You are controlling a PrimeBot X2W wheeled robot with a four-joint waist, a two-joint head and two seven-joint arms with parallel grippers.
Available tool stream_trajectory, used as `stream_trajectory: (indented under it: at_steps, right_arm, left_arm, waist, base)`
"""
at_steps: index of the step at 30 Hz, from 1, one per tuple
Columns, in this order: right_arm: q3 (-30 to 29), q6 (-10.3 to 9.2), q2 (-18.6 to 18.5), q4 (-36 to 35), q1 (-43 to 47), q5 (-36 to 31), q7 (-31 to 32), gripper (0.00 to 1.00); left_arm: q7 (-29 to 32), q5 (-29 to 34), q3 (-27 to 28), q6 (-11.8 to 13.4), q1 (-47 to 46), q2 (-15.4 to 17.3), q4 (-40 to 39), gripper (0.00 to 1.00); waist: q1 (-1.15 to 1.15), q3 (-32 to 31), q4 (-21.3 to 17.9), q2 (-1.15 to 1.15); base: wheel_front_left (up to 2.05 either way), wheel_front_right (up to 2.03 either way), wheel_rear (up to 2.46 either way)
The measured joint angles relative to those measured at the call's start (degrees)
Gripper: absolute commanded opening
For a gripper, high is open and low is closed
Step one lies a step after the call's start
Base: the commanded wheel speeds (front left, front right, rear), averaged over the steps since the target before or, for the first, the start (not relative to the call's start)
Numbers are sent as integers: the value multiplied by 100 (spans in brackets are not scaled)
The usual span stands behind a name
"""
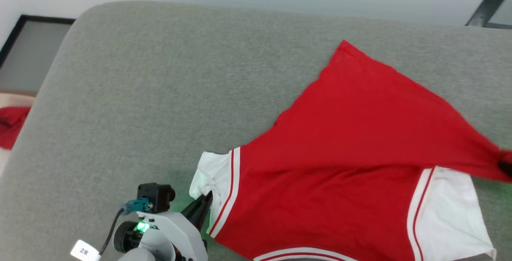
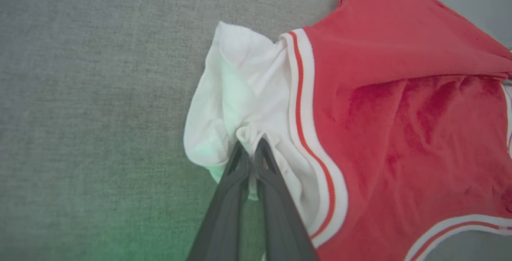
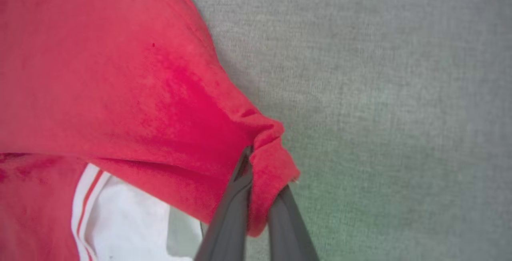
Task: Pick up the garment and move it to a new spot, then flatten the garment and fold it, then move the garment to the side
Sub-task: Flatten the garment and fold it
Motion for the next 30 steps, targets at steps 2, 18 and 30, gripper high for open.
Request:
stream_trajectory:
  at_steps: [2, 18, 30]
  right_arm:
    - [-203, 0, 141, -192, 336, -8, -1, 0]
    - [-882, 0, 1193, -1011, 1605, -527, -145, 63]
    - [-823, 0, 1088, -2257, 2262, -978, -1775, 100]
  left_arm:
    - [9, -13, 8, 34, 18, 52, -66, 0]
    - [103, -37, 12, 155, 104, 193, -288, 0]
    - [92, -52, -3, 234, 231, 236, -341, 0]
  waist:
    - [0, -37, -88, 0]
    - [0, -89, -389, 0]
    - [0, -210, -433, 0]
  base:
    - [0, 0, 0]
    - [0, 0, 0]
    - [0, 0, 0]
